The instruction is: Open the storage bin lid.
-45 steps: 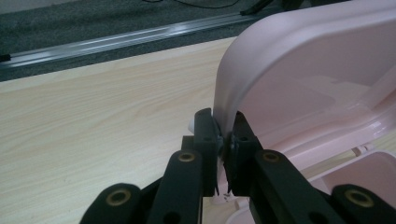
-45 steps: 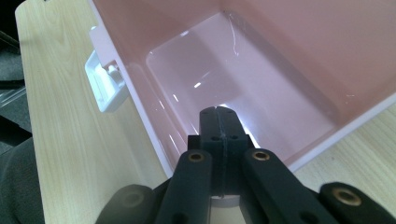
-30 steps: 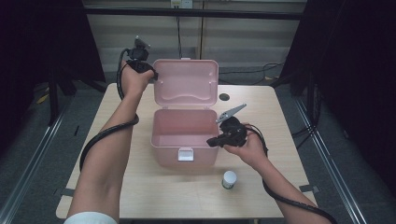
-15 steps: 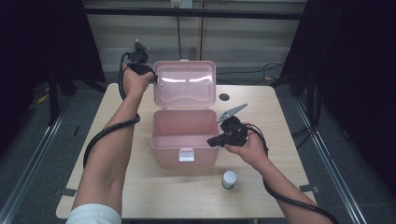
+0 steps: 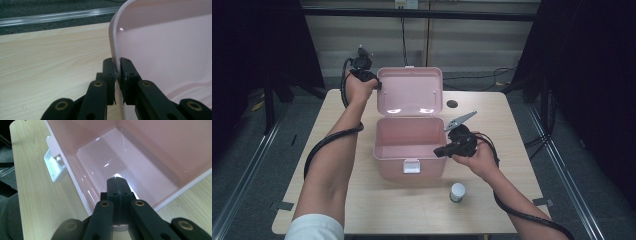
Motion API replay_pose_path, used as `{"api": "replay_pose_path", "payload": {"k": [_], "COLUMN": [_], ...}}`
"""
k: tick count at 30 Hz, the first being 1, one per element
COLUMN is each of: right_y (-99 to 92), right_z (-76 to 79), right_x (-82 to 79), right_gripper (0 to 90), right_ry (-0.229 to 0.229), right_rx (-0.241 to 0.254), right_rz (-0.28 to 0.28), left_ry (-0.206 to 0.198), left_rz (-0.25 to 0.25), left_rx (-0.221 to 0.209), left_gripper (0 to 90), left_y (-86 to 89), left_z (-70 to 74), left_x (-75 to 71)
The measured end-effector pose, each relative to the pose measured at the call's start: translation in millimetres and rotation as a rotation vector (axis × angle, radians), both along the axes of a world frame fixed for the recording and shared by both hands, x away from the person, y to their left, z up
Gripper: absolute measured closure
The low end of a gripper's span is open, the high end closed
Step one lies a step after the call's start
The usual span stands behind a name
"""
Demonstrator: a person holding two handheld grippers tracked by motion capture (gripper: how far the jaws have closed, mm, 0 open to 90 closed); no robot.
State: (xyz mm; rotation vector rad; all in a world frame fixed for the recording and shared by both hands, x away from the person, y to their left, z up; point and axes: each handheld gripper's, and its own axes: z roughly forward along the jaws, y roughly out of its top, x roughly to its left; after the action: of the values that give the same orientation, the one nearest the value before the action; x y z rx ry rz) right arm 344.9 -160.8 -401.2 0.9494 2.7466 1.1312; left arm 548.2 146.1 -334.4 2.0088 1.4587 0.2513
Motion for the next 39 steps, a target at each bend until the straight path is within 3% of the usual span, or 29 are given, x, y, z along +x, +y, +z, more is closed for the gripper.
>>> {"api": "replay_pose_path", "payload": {"k": [12, 18, 39], "right_y": [-1.2, -4.5, -2.2], "right_z": [-0.5, -2.4, -1.0], "right_x": [-0.3, -1.8, -16.2], "right_gripper": [90.0, 90.0, 90.0], "right_ry": [-0.002, 0.024, 0.027], "right_rx": [0.010, 0.059, 0.048], "right_rz": [0.001, -0.006, 0.022], "left_ry": [0.024, 0.034, 0.072], "left_rz": [0.006, 0.007, 0.009], "left_rx": [0.020, 0.020, 0.029], "left_gripper": [82.9, 82.7, 81.8], "left_y": [-0.8, -1.2, -5.8], "left_z": [-14.7, -22.6, -46.1], "left_x": [6.2, 5.4, 1.4]}}
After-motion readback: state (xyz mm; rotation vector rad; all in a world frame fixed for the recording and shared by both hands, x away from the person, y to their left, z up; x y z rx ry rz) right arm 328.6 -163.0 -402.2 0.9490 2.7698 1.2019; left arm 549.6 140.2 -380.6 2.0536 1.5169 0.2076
